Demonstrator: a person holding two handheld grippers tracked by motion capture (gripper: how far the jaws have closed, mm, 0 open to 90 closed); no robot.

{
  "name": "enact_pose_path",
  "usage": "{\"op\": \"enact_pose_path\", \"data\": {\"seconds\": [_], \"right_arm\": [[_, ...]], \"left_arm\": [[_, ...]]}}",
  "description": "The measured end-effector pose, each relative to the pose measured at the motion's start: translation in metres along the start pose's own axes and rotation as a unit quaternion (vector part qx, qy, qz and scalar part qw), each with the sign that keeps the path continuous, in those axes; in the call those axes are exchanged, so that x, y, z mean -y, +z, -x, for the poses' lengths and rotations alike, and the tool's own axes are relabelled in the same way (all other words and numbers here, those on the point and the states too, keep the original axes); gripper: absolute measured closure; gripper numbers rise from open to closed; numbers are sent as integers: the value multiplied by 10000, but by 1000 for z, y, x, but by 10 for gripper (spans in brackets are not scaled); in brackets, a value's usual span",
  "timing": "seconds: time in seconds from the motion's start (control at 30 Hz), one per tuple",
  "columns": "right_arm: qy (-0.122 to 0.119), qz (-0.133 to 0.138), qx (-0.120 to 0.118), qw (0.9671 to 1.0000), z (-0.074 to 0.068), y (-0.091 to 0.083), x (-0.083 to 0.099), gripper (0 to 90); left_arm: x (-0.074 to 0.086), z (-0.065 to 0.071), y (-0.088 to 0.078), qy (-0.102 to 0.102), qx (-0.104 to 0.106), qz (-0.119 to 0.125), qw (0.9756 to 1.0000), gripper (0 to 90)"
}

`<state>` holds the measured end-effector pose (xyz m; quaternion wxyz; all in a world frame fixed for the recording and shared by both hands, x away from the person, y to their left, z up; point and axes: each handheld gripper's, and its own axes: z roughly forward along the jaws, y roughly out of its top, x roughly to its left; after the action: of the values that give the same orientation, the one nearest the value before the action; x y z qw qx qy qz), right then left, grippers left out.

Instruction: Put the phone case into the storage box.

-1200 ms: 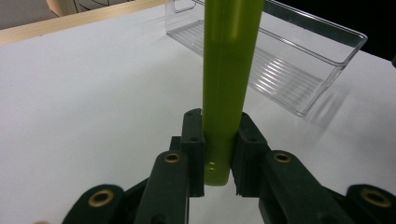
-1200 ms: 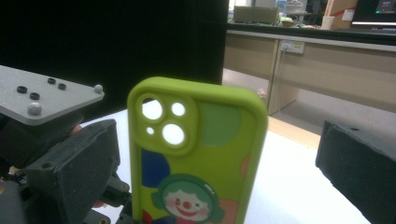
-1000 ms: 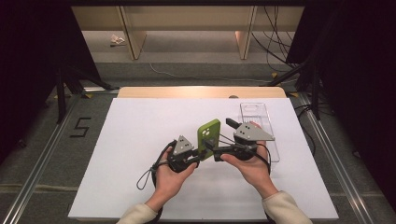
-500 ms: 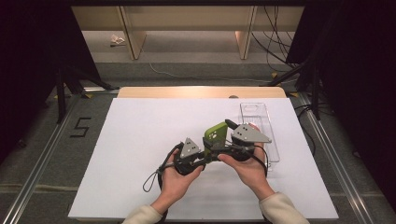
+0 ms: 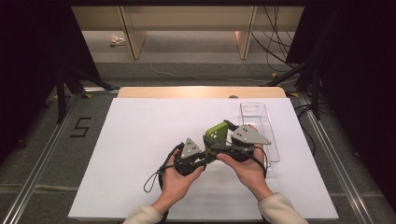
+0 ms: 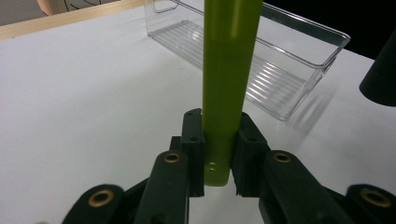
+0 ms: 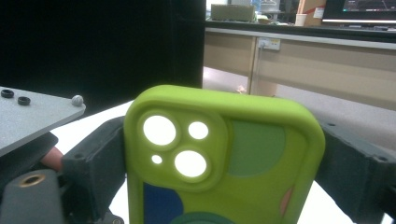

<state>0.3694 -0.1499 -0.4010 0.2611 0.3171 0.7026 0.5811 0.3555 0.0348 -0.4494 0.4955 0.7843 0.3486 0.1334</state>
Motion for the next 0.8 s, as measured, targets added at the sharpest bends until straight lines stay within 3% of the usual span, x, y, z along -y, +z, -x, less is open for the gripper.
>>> {"op": "enact_pose_path", "data": {"seconds": [0.8], "right_arm": [[-34, 44, -82, 10000, -1, -2, -5, 163]], "left_arm": [[-2, 0, -1, 27, 129, 125, 9998, 743]]}}
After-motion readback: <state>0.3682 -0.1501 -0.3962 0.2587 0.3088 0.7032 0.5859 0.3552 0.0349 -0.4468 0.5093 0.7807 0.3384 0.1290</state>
